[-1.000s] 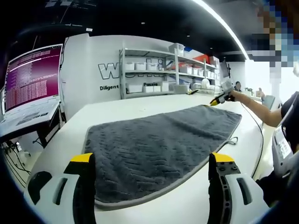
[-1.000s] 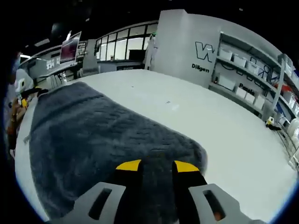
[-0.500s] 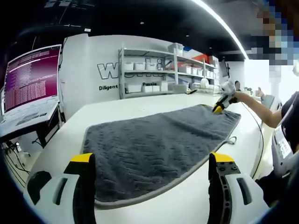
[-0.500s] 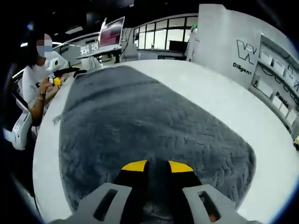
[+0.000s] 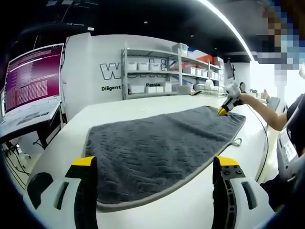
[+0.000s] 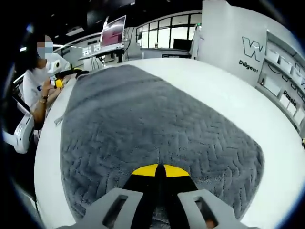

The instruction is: Open the folded towel by lifting each exposed corner and separating the folded layers until the towel lies flat within the target outline without major curled edges

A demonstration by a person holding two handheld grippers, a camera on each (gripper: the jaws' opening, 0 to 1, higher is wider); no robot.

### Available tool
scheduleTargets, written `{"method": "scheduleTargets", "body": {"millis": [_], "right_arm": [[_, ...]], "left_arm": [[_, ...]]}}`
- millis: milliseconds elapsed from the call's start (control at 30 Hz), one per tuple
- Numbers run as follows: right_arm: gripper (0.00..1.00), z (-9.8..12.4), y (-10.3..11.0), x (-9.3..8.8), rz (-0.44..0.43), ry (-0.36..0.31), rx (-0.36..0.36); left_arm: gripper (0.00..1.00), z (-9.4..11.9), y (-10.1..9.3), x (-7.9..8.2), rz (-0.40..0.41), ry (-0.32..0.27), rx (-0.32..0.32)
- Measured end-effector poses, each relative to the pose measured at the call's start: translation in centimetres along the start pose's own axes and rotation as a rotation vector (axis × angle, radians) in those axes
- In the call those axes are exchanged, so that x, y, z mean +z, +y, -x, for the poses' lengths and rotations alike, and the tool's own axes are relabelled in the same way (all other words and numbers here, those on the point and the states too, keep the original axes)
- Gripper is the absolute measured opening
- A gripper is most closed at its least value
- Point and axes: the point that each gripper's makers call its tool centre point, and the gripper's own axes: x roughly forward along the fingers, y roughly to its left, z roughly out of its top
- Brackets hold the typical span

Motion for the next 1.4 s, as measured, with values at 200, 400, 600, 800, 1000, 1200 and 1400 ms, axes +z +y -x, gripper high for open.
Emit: {"method": "scheduleTargets", "body": {"millis": [200, 400, 600, 800, 1000, 1200, 1400], "right_arm": [[0.0, 0.3, -0.1, -0.3, -0.008, 0.012, -0.015], [0.0, 0.6, -0.4, -0.5, 0.011, 0.038, -0.036], [0.01, 0.7, -0.3, -0.4, 0.022, 0.038, -0.041], [0.14, 2.4, -0.9, 0.4, -0.072, -0.084, -0.047], [0.12, 5.7, -2.0, -1.5, -0.114, -0.081, -0.134], [0.12, 7.6, -1.4, -3.9, -0.127, -0.044, -0.151], [0.11, 8.2, 0.2, -5.8, -0.114, 0.01, -0.135]], "left_arm": [[0.99, -0.1, 0.1, -0.2, -0.003, 0.009, 0.002], [0.99, -0.2, 0.1, -0.6, -0.005, 0.022, 0.0], [0.99, 0.0, 0.1, -0.5, -0.001, 0.016, 0.001], [0.99, 0.0, 0.0, -0.3, -0.006, 0.012, -0.002], [0.99, 0.0, 0.0, -0.1, -0.007, 0.006, -0.002], [0.99, 0.0, -0.1, 0.1, -0.002, -0.007, -0.009], [0.99, 0.1, 0.1, 0.4, -0.001, -0.013, 0.0]]}}
